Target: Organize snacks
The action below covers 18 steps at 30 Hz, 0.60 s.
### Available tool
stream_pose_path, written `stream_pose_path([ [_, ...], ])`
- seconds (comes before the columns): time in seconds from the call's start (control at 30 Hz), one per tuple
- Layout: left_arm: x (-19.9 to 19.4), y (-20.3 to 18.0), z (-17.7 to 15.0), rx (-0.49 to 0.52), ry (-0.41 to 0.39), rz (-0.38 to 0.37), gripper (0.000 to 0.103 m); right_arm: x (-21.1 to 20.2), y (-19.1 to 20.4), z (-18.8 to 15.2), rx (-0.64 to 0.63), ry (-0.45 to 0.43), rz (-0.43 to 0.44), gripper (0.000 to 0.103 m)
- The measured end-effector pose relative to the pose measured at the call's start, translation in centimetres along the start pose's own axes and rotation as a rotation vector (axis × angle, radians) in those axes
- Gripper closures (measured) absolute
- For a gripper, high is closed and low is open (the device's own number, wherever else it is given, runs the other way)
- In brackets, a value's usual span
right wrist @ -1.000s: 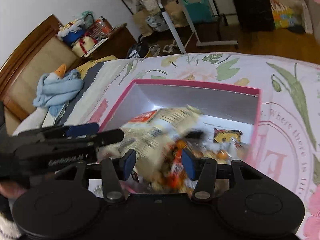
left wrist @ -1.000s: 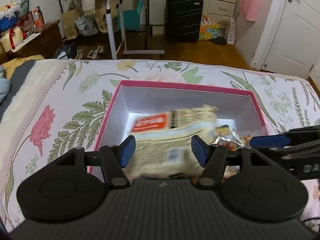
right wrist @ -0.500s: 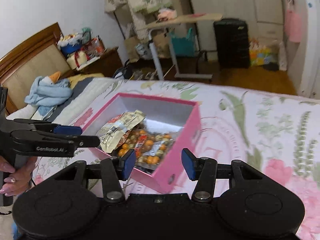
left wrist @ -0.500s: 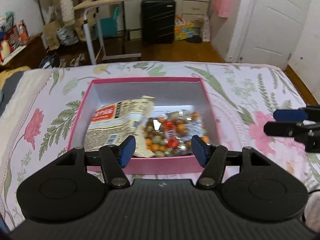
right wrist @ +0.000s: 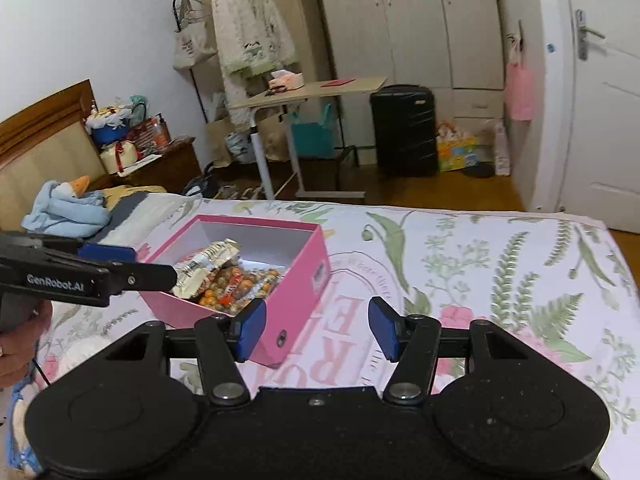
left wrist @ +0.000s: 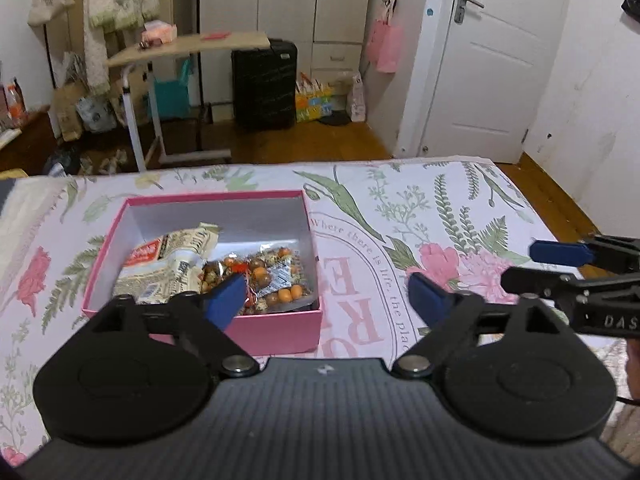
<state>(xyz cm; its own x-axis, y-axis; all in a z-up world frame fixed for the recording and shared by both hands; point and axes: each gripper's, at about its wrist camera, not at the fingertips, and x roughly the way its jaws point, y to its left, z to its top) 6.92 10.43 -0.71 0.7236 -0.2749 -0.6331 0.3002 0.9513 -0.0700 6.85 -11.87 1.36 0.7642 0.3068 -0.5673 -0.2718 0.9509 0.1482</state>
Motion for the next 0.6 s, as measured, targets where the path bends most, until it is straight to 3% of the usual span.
stream_pose_path([
  [0.13, -0.1, -1.3, -1.0, 0.018, 0.007, 0.043, 0.001, -0.9, 0.4, -1.3, -0.009, -0.006, -0.055, 0.035],
  [0.27, -0.3, -1.6, -1.9, -0.008, 0.016, 0.052, 0.001, -1.2, 0.5, -2.3, 0.012, 0.007, -0.077, 0.022],
  [0.37, -0.3, -1.5, -2.4, -0.043, 0.028, 0.056, 0.001, -1.4, 1.1, -3.1, -0.012, 0.009, -0.144, 0.008],
  [0.6, -0.4, -1.3, -3.3, -0.074, 0.076, 0.139, 0.001, -1.8, 1.7, -3.7, -0.009, 0.037, -0.273, 0.006],
])
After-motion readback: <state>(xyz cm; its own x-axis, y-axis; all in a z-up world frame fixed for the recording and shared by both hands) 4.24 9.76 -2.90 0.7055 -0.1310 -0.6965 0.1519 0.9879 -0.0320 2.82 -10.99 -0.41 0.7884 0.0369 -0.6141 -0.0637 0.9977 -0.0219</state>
